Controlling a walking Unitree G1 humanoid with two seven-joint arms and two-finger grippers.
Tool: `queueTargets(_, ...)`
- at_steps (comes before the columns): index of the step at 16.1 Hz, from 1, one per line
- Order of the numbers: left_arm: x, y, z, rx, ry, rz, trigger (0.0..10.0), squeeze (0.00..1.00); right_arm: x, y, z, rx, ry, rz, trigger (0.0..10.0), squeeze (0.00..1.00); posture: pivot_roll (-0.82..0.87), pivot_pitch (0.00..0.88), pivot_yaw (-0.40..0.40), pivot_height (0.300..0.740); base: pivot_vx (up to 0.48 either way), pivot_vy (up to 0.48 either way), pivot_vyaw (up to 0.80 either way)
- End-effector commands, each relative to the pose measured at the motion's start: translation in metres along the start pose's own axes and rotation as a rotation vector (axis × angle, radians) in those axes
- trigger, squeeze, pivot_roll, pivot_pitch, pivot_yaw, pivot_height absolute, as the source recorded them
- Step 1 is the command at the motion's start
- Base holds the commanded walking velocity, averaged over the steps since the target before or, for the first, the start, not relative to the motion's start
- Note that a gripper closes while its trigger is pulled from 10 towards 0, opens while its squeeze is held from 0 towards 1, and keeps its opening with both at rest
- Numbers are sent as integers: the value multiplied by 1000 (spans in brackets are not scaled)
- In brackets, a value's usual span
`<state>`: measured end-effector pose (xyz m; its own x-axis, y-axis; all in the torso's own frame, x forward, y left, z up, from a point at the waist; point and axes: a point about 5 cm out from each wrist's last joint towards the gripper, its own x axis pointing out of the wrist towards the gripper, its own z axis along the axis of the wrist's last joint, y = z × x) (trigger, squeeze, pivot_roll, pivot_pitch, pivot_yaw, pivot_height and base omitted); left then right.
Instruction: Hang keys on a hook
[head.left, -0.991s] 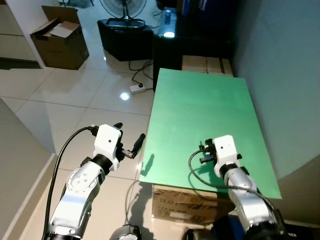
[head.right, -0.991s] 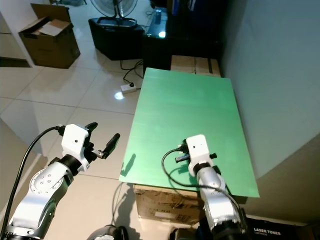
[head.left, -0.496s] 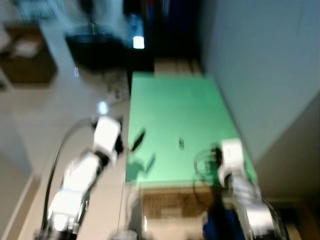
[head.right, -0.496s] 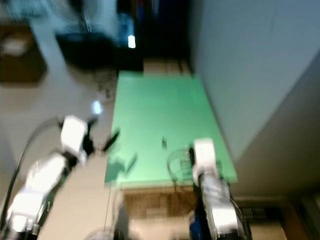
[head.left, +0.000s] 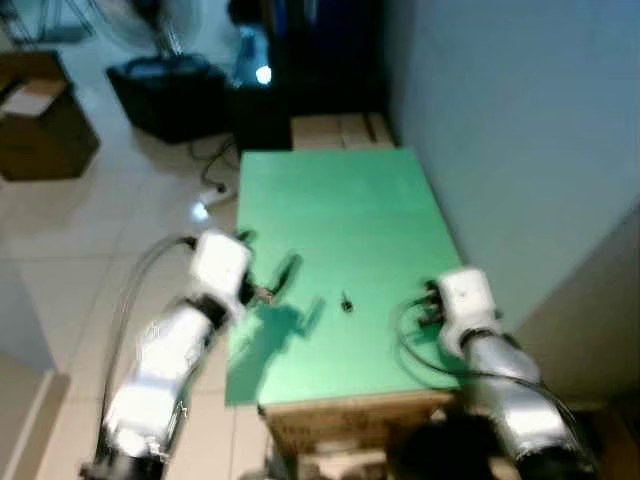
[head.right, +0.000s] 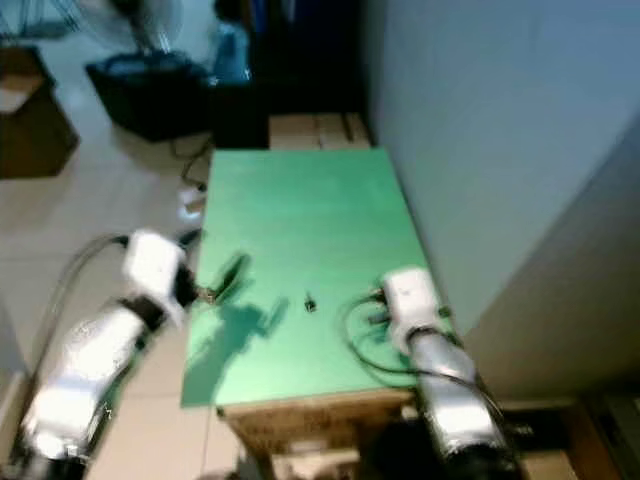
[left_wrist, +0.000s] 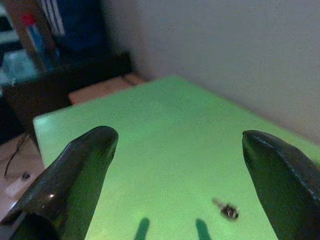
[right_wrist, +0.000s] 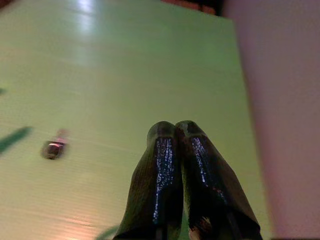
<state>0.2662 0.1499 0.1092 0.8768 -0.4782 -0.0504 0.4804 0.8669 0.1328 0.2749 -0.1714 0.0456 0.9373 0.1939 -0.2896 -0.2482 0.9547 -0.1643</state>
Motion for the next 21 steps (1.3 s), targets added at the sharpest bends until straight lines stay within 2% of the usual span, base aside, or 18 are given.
queueTargets(1, -8, 14, -2, 31, 33, 57, 10000, 0, 7, 18, 11, 31, -37, 71, 10000, 0, -36, 86, 9, 740, 0, 0, 0)
queueTargets(5, -16, 17, -6, 37, 58, 59, 10000, 0, 6, 25, 12, -19, -41, 129, 10000, 0, -32, 93, 4, 740, 0, 0, 0)
queueTargets(9, -17, 12, -6, 28, 77, -2, 10000, 0, 15, 26, 8, -2, -13, 136, 10000, 0, -19, 102, 15, 740, 0, 0, 0)
queueTargets(10, -17, 9, -6, 36, 84, -34, 10000, 0, 20, 29, 8, 17, -5, 161, 10000, 180, -11, 106, 25, 740, 0, 0, 0)
queueTargets(11, -15, 6, -4, 59, 81, -73, 10000, 0, 28, 34, 8, 27, 12, 204, 10000, 1000, -1, 113, 31, 740, 0, 0, 0)
queueTargets(13, -16, 5, -1, 72, 77, -110, 10000, 0, 36, 38, 8, 1, 35, 218, 10000, 1000, 15, 118, 40, 740, 0, 0, 0)
queueTargets(15, -27, -1, 3, 63, 83, -217, 10000, 0, 49, 40, 8, -3, 81, 183, 10000, 1000, 56, 129, 47, 740, 0, 0, 0)
queueTargets(17, -31, 0, 3, 76, 99, -221, 10000, 0, 55, 38, 7, -11, 121, 167, 10000, 1000, 81, 152, 48, 740, 0, 0, 0)
queueTargets(19, -35, 3, 7, 91, 101, -206, 10000, 0, 60, 37, 10, -90, 147, 180, 10000, 1000, 109, 175, 47, 740, 0, 0, 0)
queueTargets(21, -42, 8, 9, 97, 112, -183, 10000, 0, 67, 38, 22, -76, 133, 188, 10000, 1000, 118, 177, 47, 740, 0, 0, 0)
